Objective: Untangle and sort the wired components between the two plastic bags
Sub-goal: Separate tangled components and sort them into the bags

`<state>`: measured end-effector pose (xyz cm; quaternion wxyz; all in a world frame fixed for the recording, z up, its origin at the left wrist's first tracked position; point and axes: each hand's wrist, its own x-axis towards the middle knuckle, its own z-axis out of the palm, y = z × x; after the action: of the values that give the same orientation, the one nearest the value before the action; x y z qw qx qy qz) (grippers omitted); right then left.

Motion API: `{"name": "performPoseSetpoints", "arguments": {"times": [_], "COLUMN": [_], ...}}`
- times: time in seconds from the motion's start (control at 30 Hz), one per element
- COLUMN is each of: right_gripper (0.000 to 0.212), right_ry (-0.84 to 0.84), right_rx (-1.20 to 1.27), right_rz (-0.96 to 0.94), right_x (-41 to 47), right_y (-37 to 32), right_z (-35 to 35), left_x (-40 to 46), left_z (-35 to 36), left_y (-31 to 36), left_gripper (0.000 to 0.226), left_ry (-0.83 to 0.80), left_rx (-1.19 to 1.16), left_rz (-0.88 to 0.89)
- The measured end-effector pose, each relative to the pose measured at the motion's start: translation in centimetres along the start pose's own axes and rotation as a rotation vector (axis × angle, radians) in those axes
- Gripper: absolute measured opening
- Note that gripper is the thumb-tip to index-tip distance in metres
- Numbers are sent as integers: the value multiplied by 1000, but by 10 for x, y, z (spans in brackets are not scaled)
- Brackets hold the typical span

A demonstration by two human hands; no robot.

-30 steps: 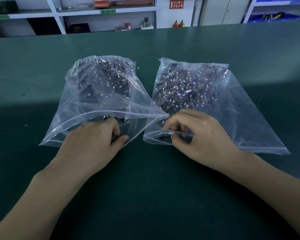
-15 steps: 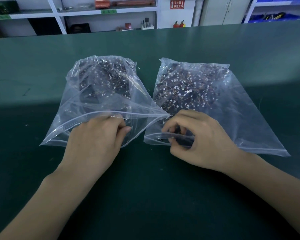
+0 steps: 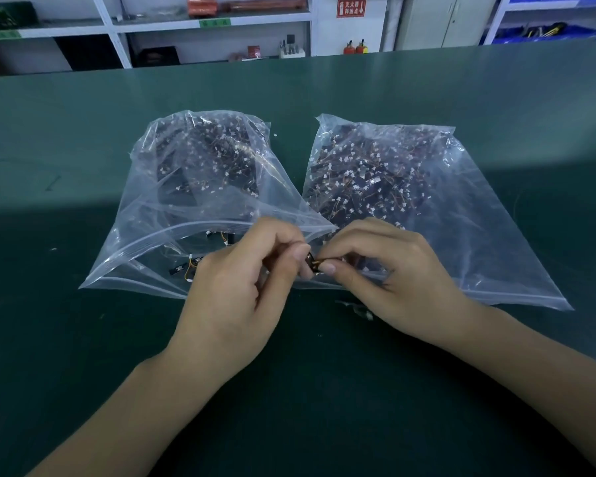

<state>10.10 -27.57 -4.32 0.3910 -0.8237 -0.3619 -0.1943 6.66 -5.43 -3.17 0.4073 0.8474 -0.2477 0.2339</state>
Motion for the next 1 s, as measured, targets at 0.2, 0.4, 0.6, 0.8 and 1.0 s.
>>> {"name": "performPoseSetpoints", "arguments": {"times": [0.2, 0.4, 0.6, 0.8, 1.0], "right_gripper": [12, 7, 8, 14, 31], "right_ry": [23, 12, 2, -11, 4], "right_rx": [72, 114, 140, 272, 297], "right_rz": [52, 85, 99, 148, 149], "right_x": [-1, -1, -1, -2, -1], "right_y": [1, -2, -4, -6, -7], "right_z": [-1, -2, -2, -1, 1], "left_x": [-1, 0, 1, 3, 4], "left_z": [0, -2, -1, 0, 2], "left_y": [-6, -5, -3, -3, -2], "left_gripper": [13, 25, 19, 16, 17], "left_ry": [-54, -81, -62, -43, -35], "left_rx": [60, 129, 171, 78, 12], "left_rz": [-54, 16, 51, -60, -107]}}
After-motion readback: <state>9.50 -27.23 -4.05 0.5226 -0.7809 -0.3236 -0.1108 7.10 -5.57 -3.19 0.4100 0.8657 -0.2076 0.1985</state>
